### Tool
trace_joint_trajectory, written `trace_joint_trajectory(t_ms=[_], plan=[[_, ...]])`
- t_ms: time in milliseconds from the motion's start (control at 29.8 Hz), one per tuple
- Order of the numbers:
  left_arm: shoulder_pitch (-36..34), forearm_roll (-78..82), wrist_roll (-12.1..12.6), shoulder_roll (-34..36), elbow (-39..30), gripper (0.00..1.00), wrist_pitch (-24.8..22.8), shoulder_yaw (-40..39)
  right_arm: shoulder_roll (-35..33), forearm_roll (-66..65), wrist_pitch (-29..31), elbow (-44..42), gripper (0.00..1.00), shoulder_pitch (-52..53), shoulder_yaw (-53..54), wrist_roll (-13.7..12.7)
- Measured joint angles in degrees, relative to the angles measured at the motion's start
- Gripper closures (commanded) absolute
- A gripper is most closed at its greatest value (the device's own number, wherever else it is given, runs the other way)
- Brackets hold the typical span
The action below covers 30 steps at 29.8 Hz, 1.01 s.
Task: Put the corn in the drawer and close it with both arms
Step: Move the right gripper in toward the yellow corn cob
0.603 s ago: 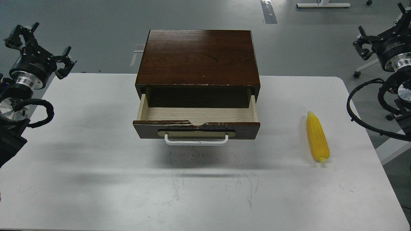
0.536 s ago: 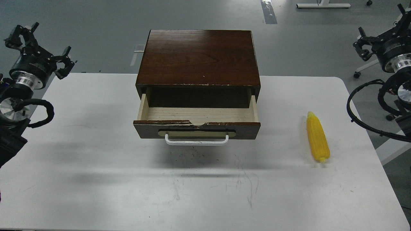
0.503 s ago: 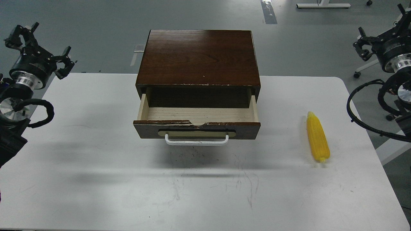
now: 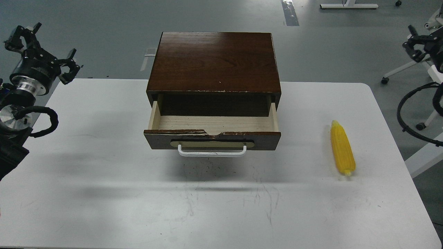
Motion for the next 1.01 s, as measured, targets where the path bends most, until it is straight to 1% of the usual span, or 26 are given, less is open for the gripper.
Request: trace_joint_trajectory(t_ms=[201, 335, 536, 670, 838, 905, 1005], plan=[[0.15, 2.49, 0.15, -0.67, -0.03, 0.02, 0.0, 0.1, -3.5, -10.94, 0.0, 0.08, 0.0, 10.27, -16.3, -0.05], [0.17, 3.01, -0.12, -0.67, -0.03, 0.02, 0.0, 0.05, -4.63, -16.65, 0.01, 0.42, 0.0, 15.2, -22.8, -0.37], [0.18, 3.09, -0.26, -0.01, -0.03, 0.02, 0.0, 0.05, -5.3, -33.51, 0.02, 5.5, 0.0, 22.37, -30.82, -0.46], [0.18, 3.1, -0.28, 0.21, -0.02, 0.02, 0.0, 0.06, -7.41, -44.8, 0.02, 14.55, 0.0, 24.67, -33.4, -0.82], [-0.1, 3.09, -0.29, -0.09, -0.06, 0.02, 0.0, -0.09, -9.35, -58.64, 0.01, 27.07, 0.0, 23.8, -37.2, -1.6], [-0.1, 3.02, -0.4, 0.02, -0.01, 0.02, 0.0, -0.28, -10.37, -62.3, -0.31, 32.27, 0.0, 22.73, -39.9, -2.3], [-0.11, 2.98, -0.72, 0.23, -0.01, 0.02, 0.0, -0.39, -11.8, -64.33, -2.69, 38.78, 0.0, 21.98, -43.63, -3.58]])
